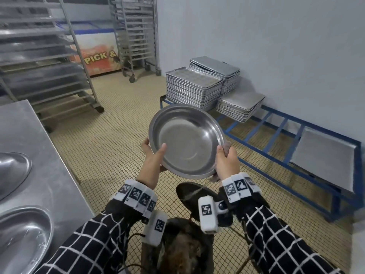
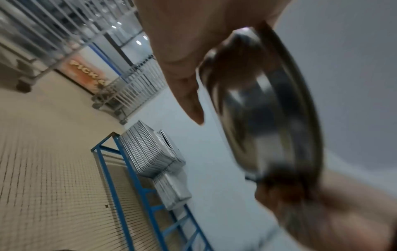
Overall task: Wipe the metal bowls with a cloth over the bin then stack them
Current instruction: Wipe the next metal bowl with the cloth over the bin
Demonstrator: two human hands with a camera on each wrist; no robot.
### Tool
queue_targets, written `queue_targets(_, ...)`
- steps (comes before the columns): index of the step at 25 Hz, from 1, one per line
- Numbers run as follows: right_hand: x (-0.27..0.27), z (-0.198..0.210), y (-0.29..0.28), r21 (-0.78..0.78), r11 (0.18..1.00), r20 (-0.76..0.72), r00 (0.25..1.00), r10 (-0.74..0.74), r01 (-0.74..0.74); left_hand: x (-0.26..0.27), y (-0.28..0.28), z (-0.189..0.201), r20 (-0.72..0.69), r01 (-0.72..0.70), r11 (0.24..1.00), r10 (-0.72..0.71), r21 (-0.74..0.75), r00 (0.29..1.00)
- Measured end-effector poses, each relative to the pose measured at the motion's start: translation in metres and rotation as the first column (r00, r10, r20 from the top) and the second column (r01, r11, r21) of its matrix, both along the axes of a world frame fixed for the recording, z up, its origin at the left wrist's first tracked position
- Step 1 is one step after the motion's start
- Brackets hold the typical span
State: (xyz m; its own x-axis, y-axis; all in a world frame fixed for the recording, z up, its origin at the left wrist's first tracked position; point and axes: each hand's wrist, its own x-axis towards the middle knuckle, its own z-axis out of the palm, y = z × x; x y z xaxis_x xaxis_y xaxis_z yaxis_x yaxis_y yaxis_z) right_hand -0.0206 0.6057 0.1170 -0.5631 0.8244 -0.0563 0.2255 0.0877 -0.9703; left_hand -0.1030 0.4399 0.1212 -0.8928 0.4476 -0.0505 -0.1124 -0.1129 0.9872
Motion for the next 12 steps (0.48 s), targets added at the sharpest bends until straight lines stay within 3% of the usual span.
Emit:
queue_targets(2, 0.005, 0.008, 0.017, 0.105, 0.983, 0.073, 0.987, 0.141, -0.148, -0.015, -0.013, 0.005, 0.074, 0.039, 0.981, -0.054, 0.191, 0.996)
queue_targets(5, 0.007, 0.022, 0.023, 0.201, 0.949, 0.110, 0.969, 0.223, -0.241, -0.014, -0.019, 0.002, 0.071, -0.007, 0.985, -0.006, 0.172, 0.997)
queue_targets(9, 0.002, 0.014, -0.004, 0.095, 0.995, -0.001, 0.999, 0.038, -0.037, -0.009, -0.010, -0.009, 0.054, -0.113, 0.981, 0.105, 0.160, 0.993)
queue_targets(12, 0.000, -0.004, -0.024, -0.093, 0.995, -0.057, 0.997, -0.052, 0.047, -0.006, 0.001, -0.023, -0.043, -0.015, 0.997, 0.011, -0.075, 0.999)
